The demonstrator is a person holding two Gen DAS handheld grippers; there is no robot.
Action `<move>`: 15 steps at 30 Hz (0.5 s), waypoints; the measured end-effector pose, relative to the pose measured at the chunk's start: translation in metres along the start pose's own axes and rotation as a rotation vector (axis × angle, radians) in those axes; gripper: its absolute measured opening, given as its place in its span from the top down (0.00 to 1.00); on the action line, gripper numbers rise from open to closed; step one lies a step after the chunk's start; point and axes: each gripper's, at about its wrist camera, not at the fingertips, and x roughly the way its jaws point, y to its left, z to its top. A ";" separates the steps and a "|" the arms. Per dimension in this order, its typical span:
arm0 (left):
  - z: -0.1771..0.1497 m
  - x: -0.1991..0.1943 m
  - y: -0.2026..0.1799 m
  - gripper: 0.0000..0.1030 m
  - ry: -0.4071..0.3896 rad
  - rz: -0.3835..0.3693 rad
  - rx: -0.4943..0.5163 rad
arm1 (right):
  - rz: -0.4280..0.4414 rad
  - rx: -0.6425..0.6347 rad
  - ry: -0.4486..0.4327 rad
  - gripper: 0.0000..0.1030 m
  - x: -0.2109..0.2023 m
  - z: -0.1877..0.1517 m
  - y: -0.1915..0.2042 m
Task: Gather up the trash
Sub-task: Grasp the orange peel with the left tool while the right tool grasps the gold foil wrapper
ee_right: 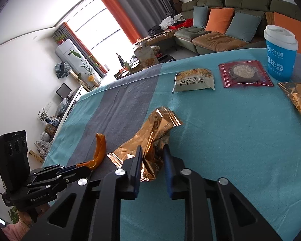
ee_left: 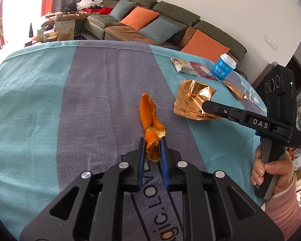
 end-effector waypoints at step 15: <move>-0.024 -0.055 0.018 0.86 -0.090 0.051 -0.024 | 0.064 -0.027 -0.030 0.87 -0.007 0.001 0.016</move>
